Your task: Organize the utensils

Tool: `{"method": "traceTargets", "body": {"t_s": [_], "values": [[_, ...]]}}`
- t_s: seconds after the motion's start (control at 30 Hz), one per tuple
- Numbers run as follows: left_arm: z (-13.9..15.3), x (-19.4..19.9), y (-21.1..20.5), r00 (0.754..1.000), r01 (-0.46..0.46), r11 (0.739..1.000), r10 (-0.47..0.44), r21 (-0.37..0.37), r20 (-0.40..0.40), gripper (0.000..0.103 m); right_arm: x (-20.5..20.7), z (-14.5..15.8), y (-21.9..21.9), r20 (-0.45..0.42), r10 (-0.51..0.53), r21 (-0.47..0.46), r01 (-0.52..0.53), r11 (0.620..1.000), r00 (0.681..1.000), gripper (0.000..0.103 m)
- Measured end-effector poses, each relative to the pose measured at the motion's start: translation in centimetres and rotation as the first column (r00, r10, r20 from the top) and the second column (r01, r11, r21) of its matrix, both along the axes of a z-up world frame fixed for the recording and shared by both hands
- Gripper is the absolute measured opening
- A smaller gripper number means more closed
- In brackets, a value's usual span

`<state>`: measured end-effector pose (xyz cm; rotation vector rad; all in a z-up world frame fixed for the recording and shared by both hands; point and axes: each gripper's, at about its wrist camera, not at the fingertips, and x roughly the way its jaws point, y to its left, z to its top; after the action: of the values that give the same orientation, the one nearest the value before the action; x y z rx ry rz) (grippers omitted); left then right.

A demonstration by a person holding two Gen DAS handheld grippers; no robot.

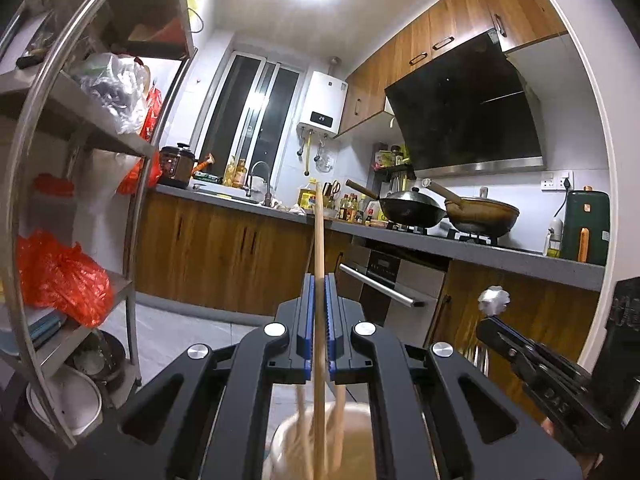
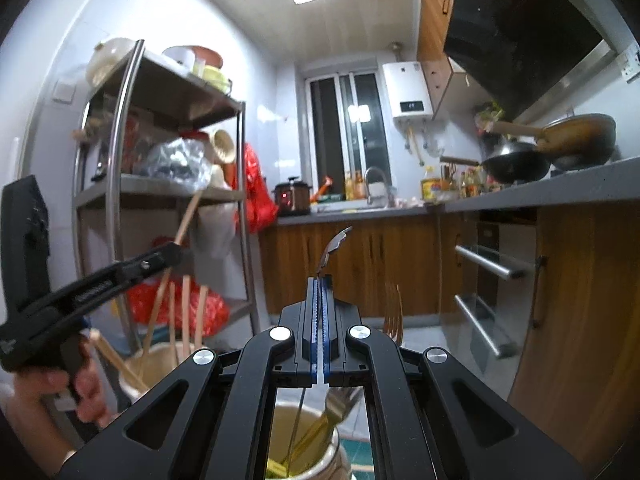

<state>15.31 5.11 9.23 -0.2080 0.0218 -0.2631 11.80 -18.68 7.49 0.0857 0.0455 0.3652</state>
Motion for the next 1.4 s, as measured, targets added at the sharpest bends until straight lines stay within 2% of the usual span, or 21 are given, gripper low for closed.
{"method": "traceTargets", "body": {"t_s": [0.33, 0.67, 0.73, 0.77, 0.8, 0.83, 0.87, 0.97, 1.03, 1.07, 1.13, 1.2, 1.3, 1.4], "values": [[-2.6, -2.1, 1.2, 0.995, 0.045, 0.999, -0.042, 0.030, -0.086, 0.005, -0.5, -2.4, -0.1, -0.108, 0.035, -0.017, -0.037, 0.999, 0.994, 0.003], [-3.3, -3.2, 2.1, 0.992, 0.055, 0.998, -0.051, 0.029, -0.114, 0.005, -0.8, -3.0, 0.7, -0.121, 0.040, -0.050, -0.047, 0.998, 0.992, 0.004], [-3.4, -3.4, 1.8, 0.993, 0.055, 0.997, -0.049, 0.046, -0.112, 0.006, -1.0, -2.9, 0.6, -0.120, 0.049, -0.042, -0.054, 0.998, 0.992, 0.010], [-3.4, -3.6, 1.6, 0.993, 0.052, 0.997, -0.046, 0.056, -0.111, 0.007, -1.1, -2.8, 0.6, -0.116, 0.050, -0.037, -0.055, 0.998, 0.992, 0.018], [-3.5, -3.7, 1.4, 0.993, 0.050, 0.996, -0.042, 0.069, -0.110, 0.015, -1.4, -2.7, 0.5, -0.110, 0.050, -0.033, -0.054, 0.998, 0.993, 0.026], [-3.5, -4.0, 1.2, 0.994, 0.046, 0.996, -0.038, 0.077, -0.106, 0.020, -1.6, -2.7, 0.4, -0.103, 0.051, -0.027, -0.054, 0.998, 0.993, 0.028], [-3.5, -4.2, 1.2, 0.994, 0.043, 0.996, -0.034, 0.080, -0.101, 0.032, -1.8, -2.6, 0.3, -0.101, 0.049, -0.025, -0.052, 0.998, 0.994, 0.030], [-3.5, -5.2, 1.3, 0.996, 0.035, 0.996, -0.027, 0.085, -0.091, 0.034, -2.4, -2.5, -0.1, -0.098, 0.033, -0.014, -0.035, 0.999, 0.995, 0.033], [-3.7, -5.8, 1.7, 0.995, 0.033, 0.996, -0.026, 0.078, -0.096, 0.038, -2.9, -2.3, -0.4, -0.094, 0.020, -0.008, -0.021, 1.000, 0.995, 0.048], [-3.7, -6.0, 1.8, 0.995, 0.031, 0.997, -0.023, 0.077, -0.099, 0.042, -3.3, -2.2, -0.7, -0.091, 0.009, -0.002, -0.009, 1.000, 0.996, 0.059], [-4.0, -6.7, 2.1, 0.994, 0.021, 0.997, -0.013, 0.078, -0.107, 0.046, -4.0, -2.0, -1.3, -0.090, 0.005, 0.016, -0.004, 1.000, 0.996, 0.069], [-4.2, -7.3, 2.3, 0.993, 0.011, 0.997, -0.002, 0.076, -0.117, 0.059, -5.0, -2.0, -2.1, -0.104, -0.004, 0.032, 0.007, 0.999, 0.995, 0.082], [-4.5, -8.3, 2.5, 0.992, -0.007, 0.997, 0.016, 0.071, -0.128, 0.075, -6.4, -2.3, -2.9, -0.117, -0.021, 0.041, 0.025, 0.999, 0.993, 0.094], [-4.7, -9.3, 2.3, 0.991, -0.018, 0.996, 0.029, 0.082, -0.132, 0.084, -8.2, -2.7, -3.4, -0.105, -0.064, 0.025, 0.067, 0.997, 0.992, 0.097]]}}
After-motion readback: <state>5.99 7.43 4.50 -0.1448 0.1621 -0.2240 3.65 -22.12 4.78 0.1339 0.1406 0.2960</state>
